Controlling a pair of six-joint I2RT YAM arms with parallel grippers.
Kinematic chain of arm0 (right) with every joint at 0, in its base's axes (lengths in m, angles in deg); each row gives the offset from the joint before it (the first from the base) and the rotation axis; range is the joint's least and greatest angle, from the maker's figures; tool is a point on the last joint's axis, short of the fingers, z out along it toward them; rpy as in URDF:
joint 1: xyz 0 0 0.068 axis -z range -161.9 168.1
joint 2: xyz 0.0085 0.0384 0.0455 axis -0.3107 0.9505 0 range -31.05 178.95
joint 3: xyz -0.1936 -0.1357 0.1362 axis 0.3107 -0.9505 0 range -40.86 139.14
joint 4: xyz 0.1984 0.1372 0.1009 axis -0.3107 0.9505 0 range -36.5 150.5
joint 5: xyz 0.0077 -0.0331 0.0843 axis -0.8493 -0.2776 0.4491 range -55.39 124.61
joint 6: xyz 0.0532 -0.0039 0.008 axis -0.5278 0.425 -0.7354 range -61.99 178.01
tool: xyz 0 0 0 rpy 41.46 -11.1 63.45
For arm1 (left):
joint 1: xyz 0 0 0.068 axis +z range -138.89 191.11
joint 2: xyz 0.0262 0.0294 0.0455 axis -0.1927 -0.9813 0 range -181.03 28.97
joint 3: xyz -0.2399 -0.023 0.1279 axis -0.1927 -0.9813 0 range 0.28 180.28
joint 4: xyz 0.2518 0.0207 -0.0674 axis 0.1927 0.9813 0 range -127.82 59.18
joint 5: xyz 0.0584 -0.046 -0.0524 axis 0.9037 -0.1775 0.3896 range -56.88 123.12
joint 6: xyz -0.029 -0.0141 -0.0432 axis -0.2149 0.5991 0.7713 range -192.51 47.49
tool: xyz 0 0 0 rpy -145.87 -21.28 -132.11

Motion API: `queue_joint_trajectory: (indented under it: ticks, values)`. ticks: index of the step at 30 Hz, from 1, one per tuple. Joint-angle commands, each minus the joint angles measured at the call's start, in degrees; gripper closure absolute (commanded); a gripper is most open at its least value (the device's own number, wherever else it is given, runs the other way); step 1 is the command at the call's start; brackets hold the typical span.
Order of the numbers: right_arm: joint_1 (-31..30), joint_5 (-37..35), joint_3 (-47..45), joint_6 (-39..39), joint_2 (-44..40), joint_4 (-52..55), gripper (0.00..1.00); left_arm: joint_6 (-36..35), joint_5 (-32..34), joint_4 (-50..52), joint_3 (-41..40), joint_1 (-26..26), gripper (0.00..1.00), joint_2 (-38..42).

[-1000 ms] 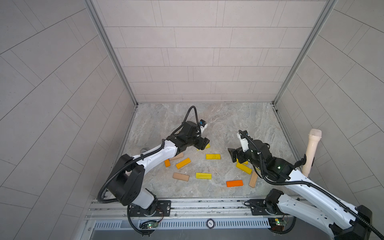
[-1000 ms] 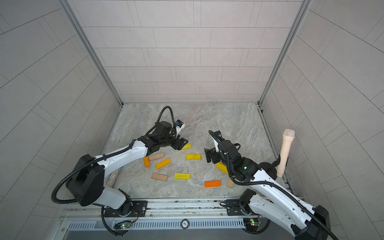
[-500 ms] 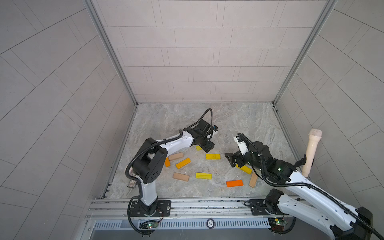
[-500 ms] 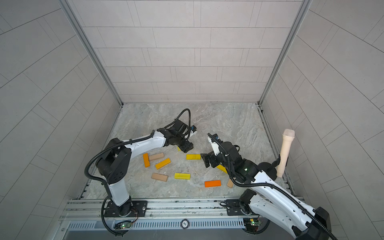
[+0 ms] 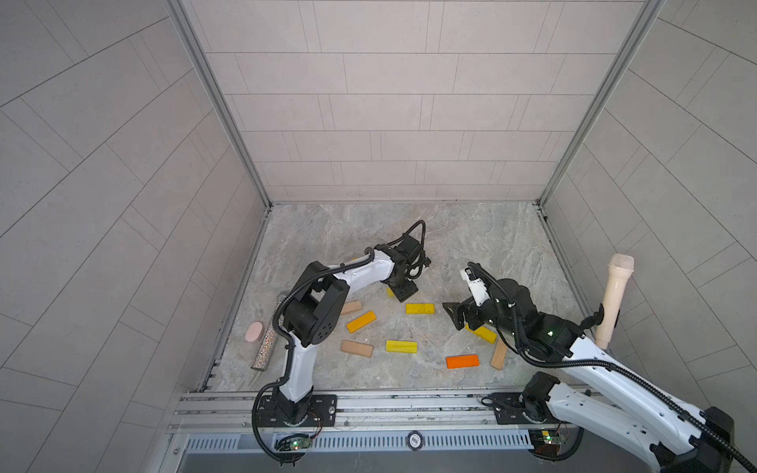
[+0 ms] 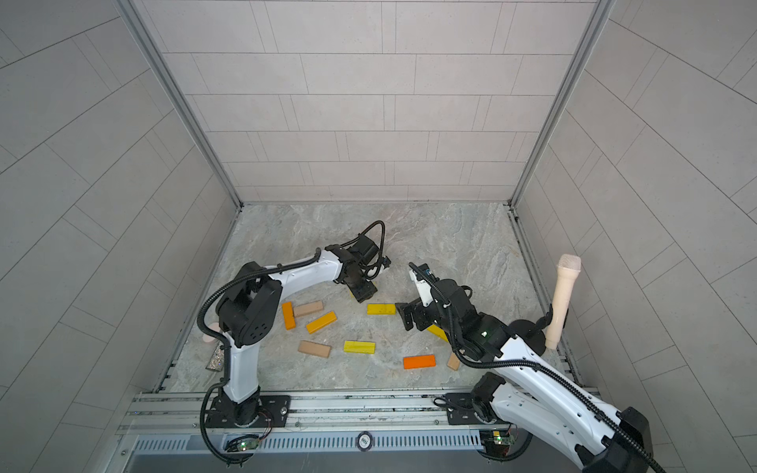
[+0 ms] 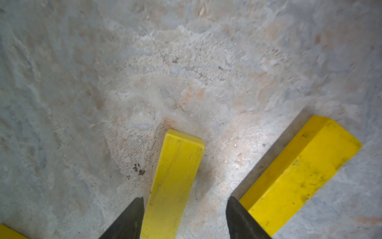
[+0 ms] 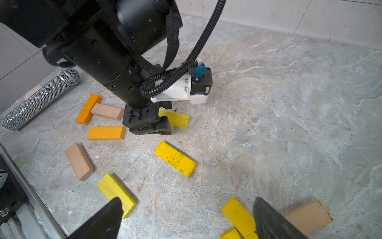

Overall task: Assemble the number 8 with building blocks
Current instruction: Assemble the building block at the center of the board.

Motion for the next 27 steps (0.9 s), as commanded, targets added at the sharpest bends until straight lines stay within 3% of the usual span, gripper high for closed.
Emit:
queue_joint_trajectory:
  ticks: [1,27]
  values:
    - [-0.2,-0.08,0.27,0.49,-0.16,-0.39,0.0,-3.37,1.45,3.36,1.86,-0.09,0.34,-1.51]
    - [-0.2,-0.84,0.63,0.34,0.63,-0.57,0.03,-13.31,0.88,10.48,6.42,0.92,0.65,-6.42]
